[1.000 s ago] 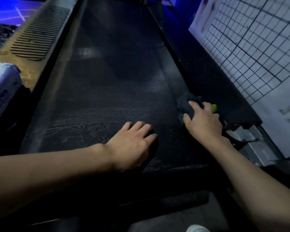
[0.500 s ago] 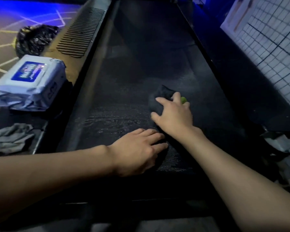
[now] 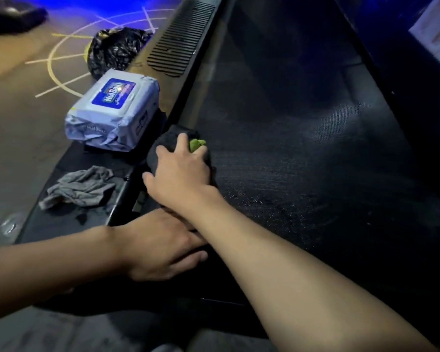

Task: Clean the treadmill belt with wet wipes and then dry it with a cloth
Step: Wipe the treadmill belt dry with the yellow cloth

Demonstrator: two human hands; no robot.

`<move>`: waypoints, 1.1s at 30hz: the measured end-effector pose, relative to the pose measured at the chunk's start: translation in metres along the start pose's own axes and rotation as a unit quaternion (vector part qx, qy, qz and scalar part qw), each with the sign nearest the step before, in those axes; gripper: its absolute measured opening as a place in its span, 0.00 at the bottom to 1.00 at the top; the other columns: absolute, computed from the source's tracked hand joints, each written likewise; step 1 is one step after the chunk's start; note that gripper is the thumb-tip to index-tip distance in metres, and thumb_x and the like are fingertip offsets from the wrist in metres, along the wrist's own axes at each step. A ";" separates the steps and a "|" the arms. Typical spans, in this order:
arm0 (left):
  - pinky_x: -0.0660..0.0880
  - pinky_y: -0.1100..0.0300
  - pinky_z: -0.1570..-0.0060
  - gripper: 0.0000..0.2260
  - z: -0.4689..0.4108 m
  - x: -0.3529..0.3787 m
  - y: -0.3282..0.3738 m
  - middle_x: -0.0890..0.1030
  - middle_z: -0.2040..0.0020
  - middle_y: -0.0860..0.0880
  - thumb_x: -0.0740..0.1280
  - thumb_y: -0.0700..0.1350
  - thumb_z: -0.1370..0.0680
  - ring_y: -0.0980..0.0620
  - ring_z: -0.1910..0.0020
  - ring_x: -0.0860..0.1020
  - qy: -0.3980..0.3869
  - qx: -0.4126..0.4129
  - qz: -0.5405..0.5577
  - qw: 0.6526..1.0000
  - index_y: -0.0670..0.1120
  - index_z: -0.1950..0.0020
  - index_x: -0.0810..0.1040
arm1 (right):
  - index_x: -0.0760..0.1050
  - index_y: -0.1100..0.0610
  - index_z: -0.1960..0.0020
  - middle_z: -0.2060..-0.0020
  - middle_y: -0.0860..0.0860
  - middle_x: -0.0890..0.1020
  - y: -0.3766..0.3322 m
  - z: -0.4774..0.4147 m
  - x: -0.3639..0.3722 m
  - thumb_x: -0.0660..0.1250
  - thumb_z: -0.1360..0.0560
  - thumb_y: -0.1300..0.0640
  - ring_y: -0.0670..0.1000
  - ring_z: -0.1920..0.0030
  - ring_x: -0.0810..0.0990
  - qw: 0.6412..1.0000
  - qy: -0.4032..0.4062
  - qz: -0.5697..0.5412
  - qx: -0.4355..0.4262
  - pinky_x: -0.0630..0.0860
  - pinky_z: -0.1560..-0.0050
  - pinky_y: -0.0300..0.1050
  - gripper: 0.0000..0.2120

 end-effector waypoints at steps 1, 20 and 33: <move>0.64 0.53 0.30 0.20 0.001 0.000 -0.002 0.71 0.28 0.48 0.51 0.55 0.18 0.48 0.30 0.69 0.001 -0.002 -0.001 1.000 0.52 0.28 0.65 | 0.71 0.50 0.34 0.33 0.55 0.60 0.000 0.000 0.001 0.67 0.25 0.41 0.65 0.38 0.64 1.000 0.006 -0.008 -0.004 0.68 0.51 0.52 0.23; 0.72 0.52 0.46 0.15 -0.109 -0.027 0.051 0.72 0.37 0.48 0.55 0.55 0.19 0.47 0.42 0.71 0.076 0.101 -0.078 0.989 0.50 0.39 0.73 | 0.70 0.39 0.30 0.28 0.47 0.61 0.200 0.077 -0.077 0.66 0.26 0.47 0.61 0.35 0.65 0.982 0.028 -0.024 0.186 0.68 0.37 0.57 0.24; 0.71 0.51 0.43 0.18 -0.170 -0.029 0.088 0.71 0.38 0.50 0.49 0.57 0.20 0.49 0.42 0.70 0.083 0.161 -0.063 0.981 0.51 0.40 0.71 | 0.66 0.41 0.26 0.26 0.50 0.59 0.305 0.192 -0.123 0.63 0.23 0.47 0.65 0.34 0.64 0.893 0.111 0.002 0.436 0.69 0.35 0.61 0.25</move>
Point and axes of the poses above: each hand's wrist, its own z-axis away from the middle knuckle, its own x-axis out of the palm, y = z × x, the point moved 3 cm from there along -z, towards the middle knuckle
